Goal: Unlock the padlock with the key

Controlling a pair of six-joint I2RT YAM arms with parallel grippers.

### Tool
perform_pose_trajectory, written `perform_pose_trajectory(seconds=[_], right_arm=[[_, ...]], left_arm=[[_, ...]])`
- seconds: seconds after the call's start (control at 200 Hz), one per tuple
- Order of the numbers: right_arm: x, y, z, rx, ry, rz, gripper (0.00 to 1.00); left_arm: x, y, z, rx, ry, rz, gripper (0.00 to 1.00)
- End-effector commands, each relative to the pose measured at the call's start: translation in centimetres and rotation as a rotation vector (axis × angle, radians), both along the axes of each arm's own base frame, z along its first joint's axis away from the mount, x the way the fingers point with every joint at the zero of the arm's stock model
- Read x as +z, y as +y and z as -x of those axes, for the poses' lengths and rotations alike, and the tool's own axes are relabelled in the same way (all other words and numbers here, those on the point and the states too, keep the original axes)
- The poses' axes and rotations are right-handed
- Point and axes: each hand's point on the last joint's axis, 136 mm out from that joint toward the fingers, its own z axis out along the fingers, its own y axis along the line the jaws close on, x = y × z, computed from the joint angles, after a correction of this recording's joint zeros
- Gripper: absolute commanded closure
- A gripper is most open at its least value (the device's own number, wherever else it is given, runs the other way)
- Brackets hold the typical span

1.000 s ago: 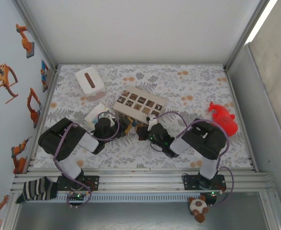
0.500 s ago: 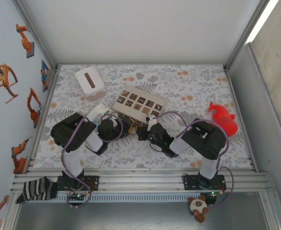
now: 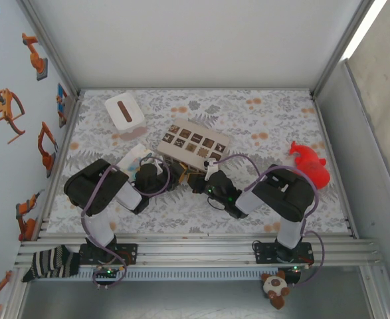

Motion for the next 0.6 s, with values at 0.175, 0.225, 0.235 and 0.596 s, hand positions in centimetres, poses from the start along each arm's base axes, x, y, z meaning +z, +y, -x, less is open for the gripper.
perform_pose_trajectory(seconds=[0.175,0.225,0.235,0.596], right_arm=[[3.4,-0.3,0.1,-0.033,-0.053,-0.082,0.66],[3.6,-0.8,0.1,-0.045,-0.06,-0.079,0.64],[3.6,-0.8,0.1,-0.047,-0.062,-0.078,0.64],[5.8,-3.5,2.6,0.112,-0.252,0.278,0.57]], left_arm=[[1.5,-0.7,-0.5,-0.014,-0.042,0.006,0.9],[1.4,-0.7,-0.5,-0.015,-0.04,0.005,0.91],[1.4,-0.7,-0.5,-0.014,-0.039,0.004,0.91],[2.1,-0.9,-0.5,-0.015,-0.013,0.024,0.94]])
